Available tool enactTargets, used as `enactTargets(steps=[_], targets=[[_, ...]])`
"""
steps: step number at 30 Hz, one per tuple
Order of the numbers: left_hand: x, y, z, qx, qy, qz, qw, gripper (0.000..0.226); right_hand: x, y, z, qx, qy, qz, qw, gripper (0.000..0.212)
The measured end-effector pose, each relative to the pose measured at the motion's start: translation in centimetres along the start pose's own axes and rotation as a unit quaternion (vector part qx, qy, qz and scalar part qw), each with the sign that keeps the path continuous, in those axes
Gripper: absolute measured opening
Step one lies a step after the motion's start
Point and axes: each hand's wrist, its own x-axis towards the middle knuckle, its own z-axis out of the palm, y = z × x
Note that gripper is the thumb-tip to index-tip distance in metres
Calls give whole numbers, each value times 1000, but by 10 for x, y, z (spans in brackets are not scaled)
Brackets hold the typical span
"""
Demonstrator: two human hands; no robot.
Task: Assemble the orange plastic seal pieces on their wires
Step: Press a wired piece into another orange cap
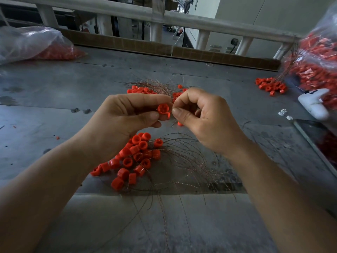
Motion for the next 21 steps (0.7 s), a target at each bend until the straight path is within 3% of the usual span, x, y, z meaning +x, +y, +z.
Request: enactTargets(steps=[11,21], targets=[[1,-1,-1,-26,12,2,1000,32,1,2,-2,23,-2,7,1000,25],[0,2,0,-149,0,-35,988,24,2,1,-3,185,5,50,981,27]])
